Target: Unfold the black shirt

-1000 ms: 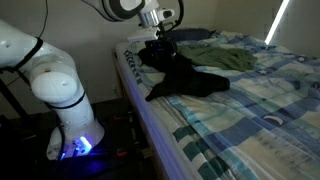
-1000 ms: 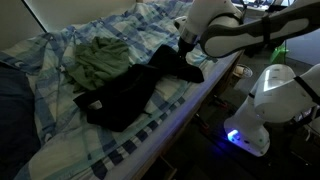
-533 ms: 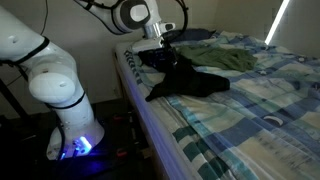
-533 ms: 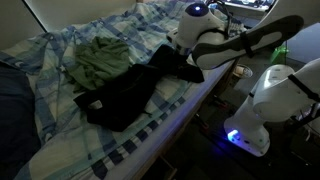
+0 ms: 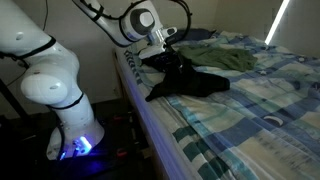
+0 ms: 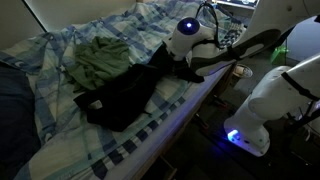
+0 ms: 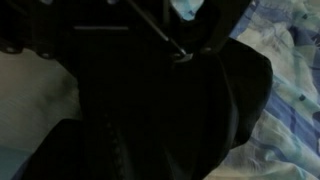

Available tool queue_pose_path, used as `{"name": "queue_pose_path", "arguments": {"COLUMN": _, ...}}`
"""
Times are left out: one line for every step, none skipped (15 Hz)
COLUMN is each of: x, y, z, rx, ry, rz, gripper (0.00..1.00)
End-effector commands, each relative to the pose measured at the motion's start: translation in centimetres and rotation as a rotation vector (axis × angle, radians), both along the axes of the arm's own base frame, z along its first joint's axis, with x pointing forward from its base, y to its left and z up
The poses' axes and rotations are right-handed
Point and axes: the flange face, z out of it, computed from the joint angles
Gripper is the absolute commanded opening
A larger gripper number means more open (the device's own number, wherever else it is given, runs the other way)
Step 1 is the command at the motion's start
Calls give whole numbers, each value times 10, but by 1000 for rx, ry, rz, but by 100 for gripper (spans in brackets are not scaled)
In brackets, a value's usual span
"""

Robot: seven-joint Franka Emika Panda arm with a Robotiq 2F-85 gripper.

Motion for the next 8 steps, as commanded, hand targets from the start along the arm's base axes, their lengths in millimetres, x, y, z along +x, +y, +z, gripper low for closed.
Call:
{"name": "queue_pose_path", "arguments": {"x": 13, "y": 1, "z": -1, "rx": -31, "ry": -48, "rz": -31, "gripper": 49}}
{"name": "queue_pose_path", "arguments": {"x": 15, "y": 1, "z": -1, "rx": -37, "ry": -55, "rz": -38, "gripper": 42}}
{"name": "queue_pose_path", "arguments": {"x": 16, "y": 2, "z": -2, "rx": -40, "ry": -61, "rz": -44, "gripper": 34}}
{"name": "queue_pose_path", "arguments": {"x": 17, "y": 3, "z": -2, "rx": -42, "ry": -67, "rz": -50, "gripper": 27}}
{"name": "queue_pose_path", "arguments": {"x": 18, "y": 4, "z": -1, "rx": -43, "ry": -73, "rz": -52, "gripper": 19}}
{"name": "queue_pose_path", "arguments": {"x": 18, "y": 5, "z": 1, "rx": -41, "ry": -80, "rz": -57, "gripper": 12}}
{"name": "queue_pose_path", "arguments": {"x": 19, "y": 6, "z": 3, "rx": -38, "ry": -88, "rz": -62, "gripper": 5}}
{"name": "queue_pose_path", "arguments": {"x": 21, "y": 6, "z": 8, "rx": -33, "ry": -101, "rz": -67, "gripper": 1}}
